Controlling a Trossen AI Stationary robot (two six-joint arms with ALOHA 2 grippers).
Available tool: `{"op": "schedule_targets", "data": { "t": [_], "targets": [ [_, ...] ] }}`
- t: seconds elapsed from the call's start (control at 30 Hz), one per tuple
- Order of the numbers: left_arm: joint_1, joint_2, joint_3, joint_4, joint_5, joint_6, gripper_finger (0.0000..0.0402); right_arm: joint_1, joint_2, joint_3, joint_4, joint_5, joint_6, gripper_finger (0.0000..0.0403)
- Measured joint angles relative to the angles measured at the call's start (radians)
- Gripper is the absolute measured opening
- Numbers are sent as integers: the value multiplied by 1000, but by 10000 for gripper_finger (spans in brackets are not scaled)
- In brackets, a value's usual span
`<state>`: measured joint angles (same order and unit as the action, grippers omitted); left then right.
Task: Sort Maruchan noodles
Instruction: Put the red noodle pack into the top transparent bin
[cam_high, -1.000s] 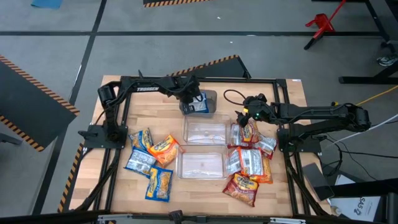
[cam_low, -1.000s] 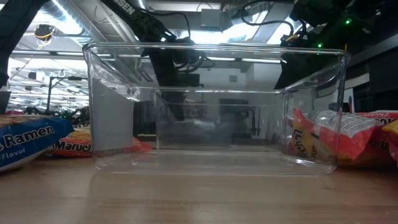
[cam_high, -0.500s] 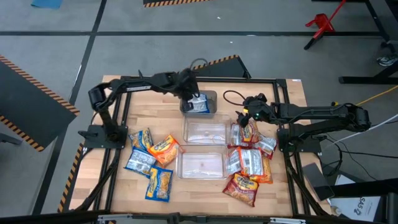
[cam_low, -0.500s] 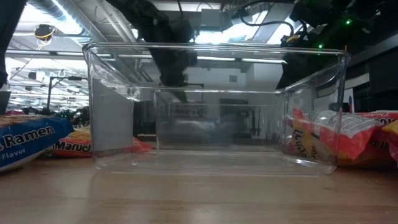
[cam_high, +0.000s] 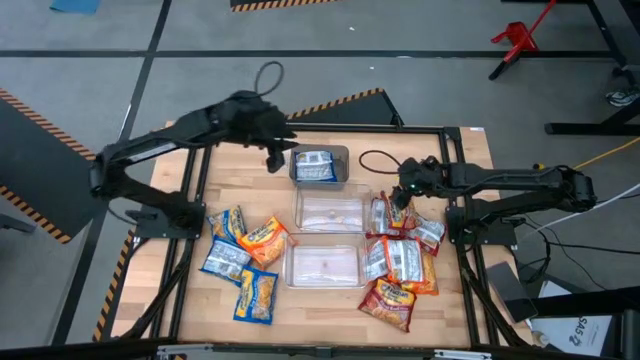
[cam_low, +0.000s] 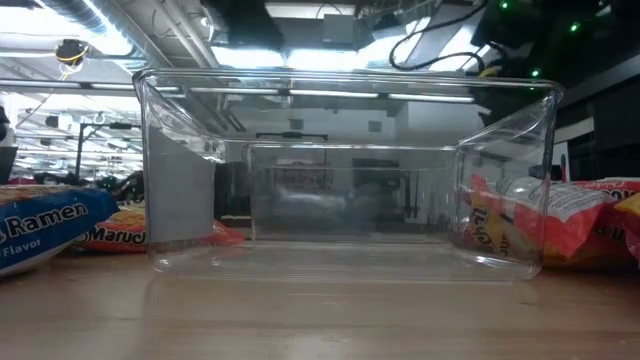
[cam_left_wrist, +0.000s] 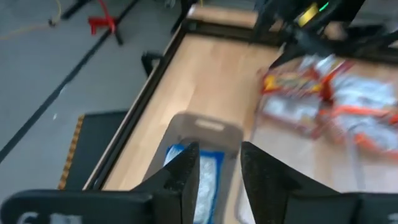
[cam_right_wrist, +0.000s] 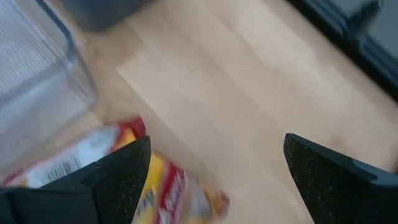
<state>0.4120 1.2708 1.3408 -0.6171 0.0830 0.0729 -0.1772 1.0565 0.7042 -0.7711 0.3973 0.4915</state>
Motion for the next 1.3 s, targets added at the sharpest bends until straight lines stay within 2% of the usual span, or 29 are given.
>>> {"op": "schedule_targets", "data": {
  "t": [0.2, 0.33, 0.43, 0.67, 0.9, 1.13, 1.3],
  "targets": [
    [-53, -71, 1, 1, -17, -95, 122, 0, -1, 49, -255, -53, 246, 351],
    [-86, -72, 1, 1, -18, -120, 122, 1, -1, -17, -271, -121, 343, 351],
    [-111, -68, 0, 3, -19, -119, 122, 0, -16, -89, -202, -175, 376, 351],
    [-139, -64, 0, 4, -23, -119, 122, 0, -79, -176, 15, -232, 394, 351],
    [-141, -64, 0, 3, -23, -119, 122, 0, -86, -194, 19, -233, 369, 351],
    [-141, -58, 0, 5, -54, -124, 122, 2, -224, -127, 46, -230, 332, 351],
    [-140, -52, 0, 3, -70, -125, 122, 77, -224, -113, 57, -224, 314, 351]
  ]
}}
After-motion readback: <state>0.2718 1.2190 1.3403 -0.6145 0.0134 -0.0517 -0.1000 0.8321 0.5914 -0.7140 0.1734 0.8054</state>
